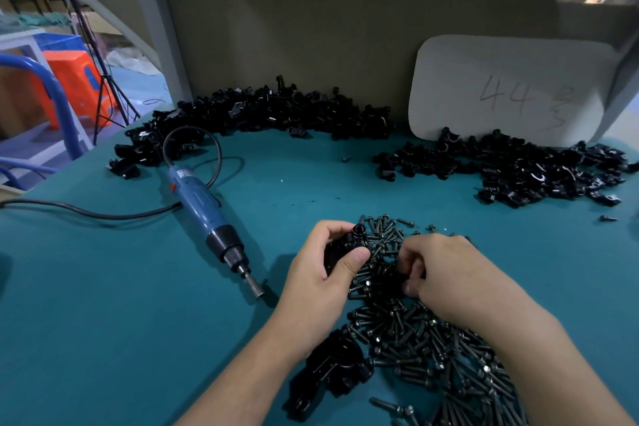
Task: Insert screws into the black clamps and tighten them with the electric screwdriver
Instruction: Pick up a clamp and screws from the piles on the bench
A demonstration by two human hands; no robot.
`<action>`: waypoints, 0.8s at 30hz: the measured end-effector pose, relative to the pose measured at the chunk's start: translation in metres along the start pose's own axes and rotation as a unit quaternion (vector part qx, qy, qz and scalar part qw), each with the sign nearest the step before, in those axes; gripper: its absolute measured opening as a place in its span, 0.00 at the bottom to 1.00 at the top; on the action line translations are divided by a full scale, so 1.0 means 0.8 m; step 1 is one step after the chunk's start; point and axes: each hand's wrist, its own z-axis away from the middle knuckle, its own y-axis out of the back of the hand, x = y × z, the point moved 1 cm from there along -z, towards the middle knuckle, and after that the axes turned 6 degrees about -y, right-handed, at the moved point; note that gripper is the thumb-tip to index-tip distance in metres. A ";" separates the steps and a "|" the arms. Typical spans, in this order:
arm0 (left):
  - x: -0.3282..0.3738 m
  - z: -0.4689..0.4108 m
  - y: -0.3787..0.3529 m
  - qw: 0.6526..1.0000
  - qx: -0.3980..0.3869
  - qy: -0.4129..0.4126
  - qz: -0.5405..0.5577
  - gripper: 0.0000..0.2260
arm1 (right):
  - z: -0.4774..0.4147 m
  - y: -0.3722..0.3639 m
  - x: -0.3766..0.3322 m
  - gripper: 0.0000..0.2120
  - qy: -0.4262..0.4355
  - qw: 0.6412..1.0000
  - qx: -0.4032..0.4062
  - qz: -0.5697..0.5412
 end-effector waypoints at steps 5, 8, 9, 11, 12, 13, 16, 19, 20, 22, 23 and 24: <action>0.002 -0.001 0.000 1.000 0.002 0.000 0.005 0.09 | 0.001 0.004 -0.001 0.05 -0.009 0.999 0.006 -0.048; 0.004 0.000 0.000 1.000 0.004 -0.007 0.010 0.11 | -0.001 0.014 0.002 0.06 0.001 0.987 0.042 -0.156; 0.004 0.000 0.000 1.000 0.005 -0.010 0.013 0.11 | -0.001 0.017 0.003 0.07 0.013 0.974 0.031 -0.225; 0.006 0.000 0.000 1.000 0.006 -0.014 0.017 0.12 | 0.003 0.021 0.000 0.12 0.041 0.930 -0.027 -0.365; 0.006 0.001 0.000 1.000 0.005 -0.014 0.018 0.12 | 0.005 0.022 -0.001 0.13 0.055 0.909 -0.051 -0.410; 0.007 0.001 -0.001 1.000 0.004 -0.014 0.019 0.12 | 0.006 0.023 -0.002 0.13 0.068 0.893 -0.067 -0.439; 0.008 0.002 0.000 1.000 -0.001 -0.016 0.016 0.12 | 0.007 0.020 -0.006 0.12 0.083 0.879 -0.088 -0.462; 0.008 0.002 0.000 1.000 -0.002 -0.018 0.017 0.12 | 0.006 0.018 -0.006 0.11 0.080 0.877 -0.083 -0.467; 0.009 0.002 0.000 1.000 -0.001 -0.018 0.017 0.12 | 0.005 0.018 -0.005 0.11 0.079 0.875 -0.074 -0.471; 0.009 0.002 0.001 1.000 0.000 -0.019 0.017 0.13 | 0.004 0.018 -0.002 0.10 0.078 0.875 -0.068 -0.472; 0.009 0.002 0.000 1.000 0.001 -0.019 0.017 0.13 | 0.004 0.017 -0.001 0.10 0.079 0.875 -0.075 -0.471; 0.009 0.002 0.001 1.000 0.002 -0.019 0.017 0.13 | 0.004 0.017 -0.001 0.09 0.081 0.875 -0.083 -0.471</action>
